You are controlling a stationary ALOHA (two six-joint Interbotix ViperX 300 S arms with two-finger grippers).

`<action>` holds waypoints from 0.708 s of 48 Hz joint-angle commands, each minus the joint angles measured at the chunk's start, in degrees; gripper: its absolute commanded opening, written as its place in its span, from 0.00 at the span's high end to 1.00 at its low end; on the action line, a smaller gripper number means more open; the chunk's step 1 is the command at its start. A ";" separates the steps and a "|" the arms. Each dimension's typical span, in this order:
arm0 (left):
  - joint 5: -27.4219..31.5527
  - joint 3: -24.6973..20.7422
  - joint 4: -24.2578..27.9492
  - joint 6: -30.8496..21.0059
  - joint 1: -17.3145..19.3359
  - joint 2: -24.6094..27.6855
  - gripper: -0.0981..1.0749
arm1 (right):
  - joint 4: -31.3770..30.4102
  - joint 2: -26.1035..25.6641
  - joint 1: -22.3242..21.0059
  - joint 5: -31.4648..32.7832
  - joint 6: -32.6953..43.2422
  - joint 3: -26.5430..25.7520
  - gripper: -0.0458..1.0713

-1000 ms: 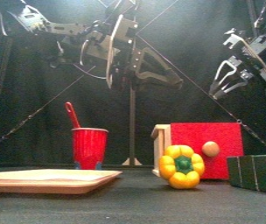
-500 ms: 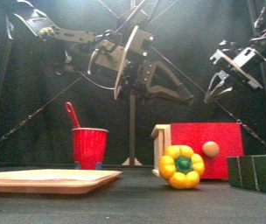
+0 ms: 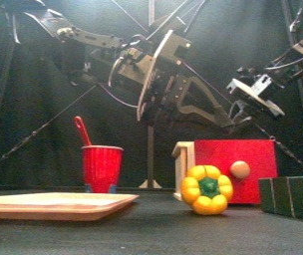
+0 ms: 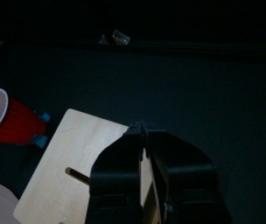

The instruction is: Close drawer

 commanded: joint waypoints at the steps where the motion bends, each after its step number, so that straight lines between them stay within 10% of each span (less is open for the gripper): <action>1: 0.09 -1.58 -0.09 0.18 0.18 -0.44 0.62 | -0.62 1.41 -3.08 -4.83 0.00 -1.76 0.62; 34: 0.26 -1.67 -0.09 0.09 1.05 1.14 0.62 | -2.11 7.29 -5.36 -7.21 0.00 -3.87 0.62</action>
